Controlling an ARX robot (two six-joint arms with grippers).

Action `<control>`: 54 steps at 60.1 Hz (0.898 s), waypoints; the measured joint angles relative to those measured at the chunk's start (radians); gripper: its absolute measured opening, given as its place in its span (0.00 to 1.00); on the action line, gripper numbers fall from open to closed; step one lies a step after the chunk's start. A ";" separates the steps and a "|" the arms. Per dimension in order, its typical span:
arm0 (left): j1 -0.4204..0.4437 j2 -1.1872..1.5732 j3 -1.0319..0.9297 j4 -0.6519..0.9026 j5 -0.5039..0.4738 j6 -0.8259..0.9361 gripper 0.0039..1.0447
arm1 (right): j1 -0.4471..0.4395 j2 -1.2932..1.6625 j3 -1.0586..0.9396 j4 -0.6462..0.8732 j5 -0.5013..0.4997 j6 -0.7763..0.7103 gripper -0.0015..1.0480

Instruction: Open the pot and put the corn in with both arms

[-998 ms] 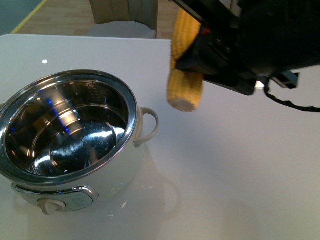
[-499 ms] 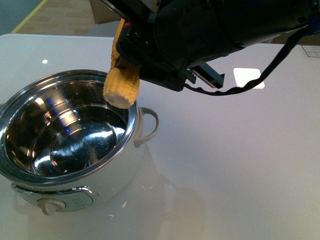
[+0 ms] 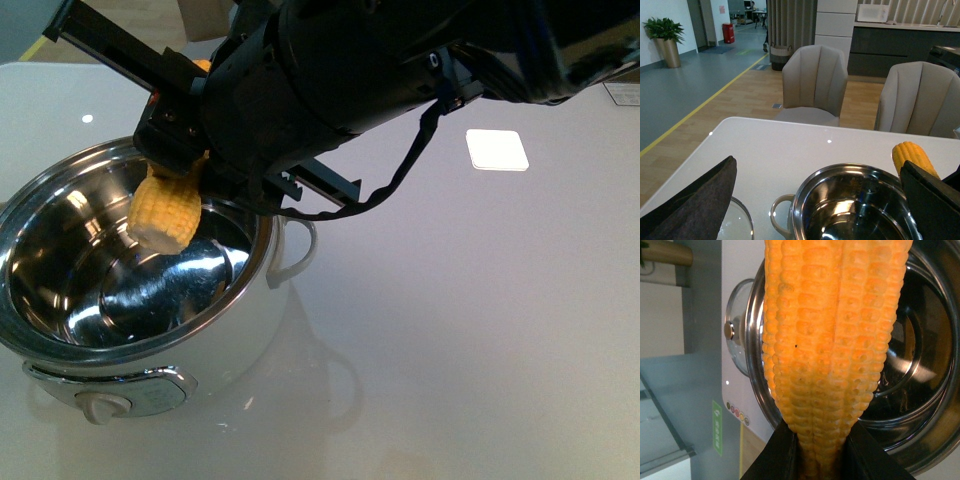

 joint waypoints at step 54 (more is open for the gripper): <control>0.000 0.000 0.000 0.000 0.000 0.000 0.94 | -0.031 0.013 -0.050 0.037 -0.026 0.019 0.92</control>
